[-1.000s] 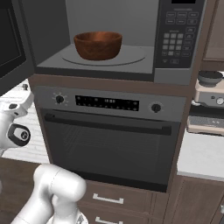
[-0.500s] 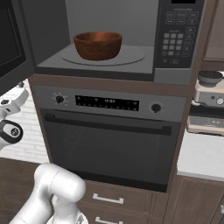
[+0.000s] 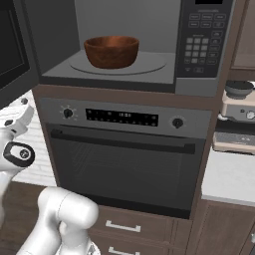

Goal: Open the microwave, place the bowl with waffle inside the microwave, then close the microwave door and turn it on.

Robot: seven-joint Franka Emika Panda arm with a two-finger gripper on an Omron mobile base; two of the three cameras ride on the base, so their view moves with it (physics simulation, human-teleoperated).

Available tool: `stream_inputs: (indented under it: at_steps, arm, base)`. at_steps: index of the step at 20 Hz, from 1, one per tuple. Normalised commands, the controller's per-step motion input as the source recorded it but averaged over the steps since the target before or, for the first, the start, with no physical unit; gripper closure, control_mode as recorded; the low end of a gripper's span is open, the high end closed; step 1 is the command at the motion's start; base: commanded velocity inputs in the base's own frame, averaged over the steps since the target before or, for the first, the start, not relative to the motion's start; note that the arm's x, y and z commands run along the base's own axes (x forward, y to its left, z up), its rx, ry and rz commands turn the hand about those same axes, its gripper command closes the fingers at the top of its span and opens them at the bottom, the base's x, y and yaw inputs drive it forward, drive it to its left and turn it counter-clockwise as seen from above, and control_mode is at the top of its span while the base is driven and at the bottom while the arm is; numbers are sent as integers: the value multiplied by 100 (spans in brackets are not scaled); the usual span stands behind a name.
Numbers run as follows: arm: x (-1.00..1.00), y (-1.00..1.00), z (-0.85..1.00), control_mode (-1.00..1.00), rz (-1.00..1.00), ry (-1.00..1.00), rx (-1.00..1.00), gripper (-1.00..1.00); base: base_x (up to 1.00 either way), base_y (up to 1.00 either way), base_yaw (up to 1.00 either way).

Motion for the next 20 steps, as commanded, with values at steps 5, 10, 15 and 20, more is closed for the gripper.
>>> stream_inputs:
  at_steps: [5,10,15,20]
  arm:
    - [-63,79,-7,-100,-5,-11,-3,-100]
    - [-71,98,-5,-100,-9,-7,-5,-100]
    - [-82,90,0,-100,-11,-5,0,-100]
    - [-92,87,2,-100,-15,-8,0,-100]
  base:
    - [0,0,0]
    - [0,0,0]
    - [0,0,0]
    - [0,0,0]
